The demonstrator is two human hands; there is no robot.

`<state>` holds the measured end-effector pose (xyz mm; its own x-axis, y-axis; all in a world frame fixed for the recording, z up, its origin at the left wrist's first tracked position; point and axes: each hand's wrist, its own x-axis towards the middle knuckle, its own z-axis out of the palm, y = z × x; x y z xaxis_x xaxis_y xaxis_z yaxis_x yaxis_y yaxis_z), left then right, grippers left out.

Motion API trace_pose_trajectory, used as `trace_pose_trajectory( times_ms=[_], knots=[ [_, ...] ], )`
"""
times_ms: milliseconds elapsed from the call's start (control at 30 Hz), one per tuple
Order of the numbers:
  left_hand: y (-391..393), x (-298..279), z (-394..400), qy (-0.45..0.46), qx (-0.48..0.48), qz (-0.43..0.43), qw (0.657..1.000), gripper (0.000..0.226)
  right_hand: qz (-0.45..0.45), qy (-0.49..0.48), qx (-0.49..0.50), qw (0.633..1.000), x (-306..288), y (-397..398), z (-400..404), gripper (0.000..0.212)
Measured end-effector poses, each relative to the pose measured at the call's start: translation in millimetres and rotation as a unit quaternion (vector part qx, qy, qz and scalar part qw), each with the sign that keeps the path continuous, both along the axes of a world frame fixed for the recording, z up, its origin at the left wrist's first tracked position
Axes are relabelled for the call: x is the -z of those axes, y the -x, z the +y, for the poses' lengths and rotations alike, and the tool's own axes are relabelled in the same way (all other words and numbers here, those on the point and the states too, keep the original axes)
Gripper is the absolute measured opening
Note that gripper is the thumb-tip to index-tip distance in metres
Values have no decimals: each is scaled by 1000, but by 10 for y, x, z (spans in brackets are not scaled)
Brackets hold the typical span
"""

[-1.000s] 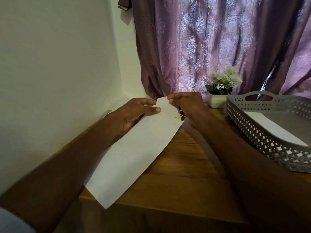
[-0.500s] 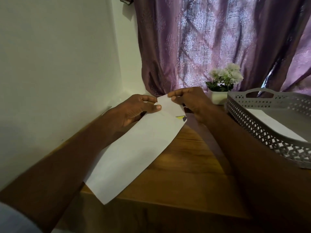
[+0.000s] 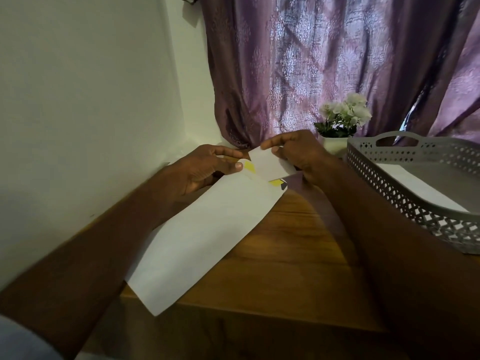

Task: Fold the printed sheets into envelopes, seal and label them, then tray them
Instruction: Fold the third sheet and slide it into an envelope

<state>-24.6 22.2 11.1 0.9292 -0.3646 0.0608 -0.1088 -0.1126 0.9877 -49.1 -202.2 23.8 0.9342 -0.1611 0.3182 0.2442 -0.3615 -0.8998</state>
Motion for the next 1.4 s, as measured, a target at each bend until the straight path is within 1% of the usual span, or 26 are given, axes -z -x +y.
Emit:
trace_pose_trajectory(
  times_ms=[100,267,400,467,533,633,733,800,933,1067,1167,1300,1400],
  knots=[
    [-2,0,18,13,-5,-1,1000,41,-5,12,19,1000,-20,12,-75,31],
    [44,-21,7,29,-6,8,1000,40,16,30,-8,999,17,-2,-34,31],
    [41,-12,4,32,-13,15,999,39,18,-30,-11,999,45,-27,29,24],
    [24,-8,11,32,-13,14,999,40,33,-69,-14,997,48,-46,27,24],
    [11,-2,17,38,-10,17,999,41,45,-84,-9,995,46,-59,9,26],
    [8,5,24,41,15,27,999,49,47,-99,1,994,51,-81,-15,26],
    [-5,10,8,25,43,32,998,68,51,-115,1,992,62,-84,-20,25],
    [-18,8,0,6,46,26,999,74,47,-132,8,990,64,-113,-28,25],
    [-9,-1,1,-26,33,3,999,77,46,-149,11,988,61,-156,-29,29],
    [10,-15,18,-31,24,-10,999,81,24,-154,-7,988,55,-138,11,29],
    [28,-28,9,-28,33,-11,999,77,-5,-111,14,994,67,-94,55,27],
    [49,-33,-6,-28,39,-5,999,75,-29,-136,16,990,87,-74,80,27],
    [47,-25,-1,-26,38,-8,999,75,-29,-146,20,989,70,-73,56,30]
  ],
)
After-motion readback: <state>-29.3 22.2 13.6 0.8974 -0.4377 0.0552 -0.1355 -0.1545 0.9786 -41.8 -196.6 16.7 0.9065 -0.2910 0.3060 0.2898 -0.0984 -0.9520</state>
